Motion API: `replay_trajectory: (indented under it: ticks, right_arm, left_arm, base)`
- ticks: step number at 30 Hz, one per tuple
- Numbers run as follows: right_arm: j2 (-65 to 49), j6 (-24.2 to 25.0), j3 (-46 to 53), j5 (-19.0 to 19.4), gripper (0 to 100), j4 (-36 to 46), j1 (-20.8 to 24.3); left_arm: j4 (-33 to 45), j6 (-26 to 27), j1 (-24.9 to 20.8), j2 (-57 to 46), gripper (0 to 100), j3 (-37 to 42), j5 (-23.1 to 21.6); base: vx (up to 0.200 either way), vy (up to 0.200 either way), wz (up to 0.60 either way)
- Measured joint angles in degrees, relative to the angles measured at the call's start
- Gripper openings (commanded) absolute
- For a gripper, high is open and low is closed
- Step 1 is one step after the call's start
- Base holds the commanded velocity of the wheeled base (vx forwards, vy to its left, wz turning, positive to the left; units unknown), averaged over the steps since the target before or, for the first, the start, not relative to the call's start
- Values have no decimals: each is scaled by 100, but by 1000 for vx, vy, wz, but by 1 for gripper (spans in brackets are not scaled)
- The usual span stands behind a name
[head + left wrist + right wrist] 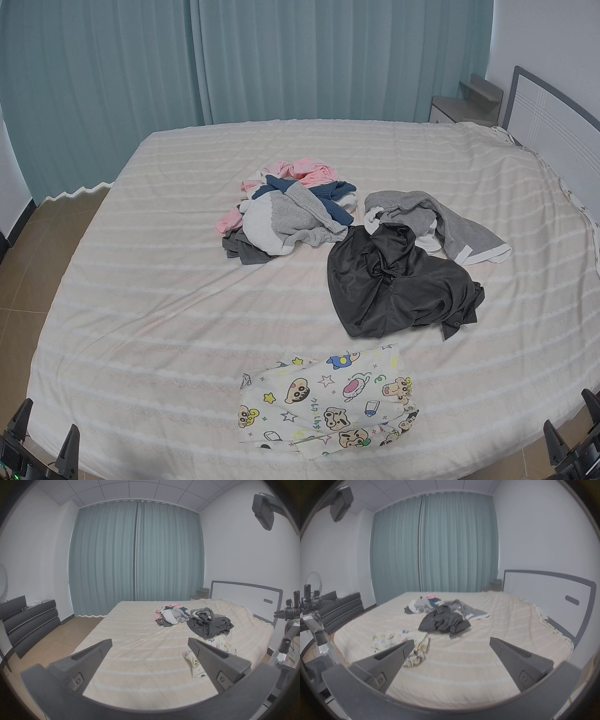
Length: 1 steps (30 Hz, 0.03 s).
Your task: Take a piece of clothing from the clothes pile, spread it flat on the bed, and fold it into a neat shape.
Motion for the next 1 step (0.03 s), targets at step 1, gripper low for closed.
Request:
replay_trajectory:
  ticks: [1]
  right_arm:
    - [-44,27,-2,2,100,-118,-30]
  left_arm:
    - [0,-6,5,-6,100,0,2]
  base:
    - [0,0,0]
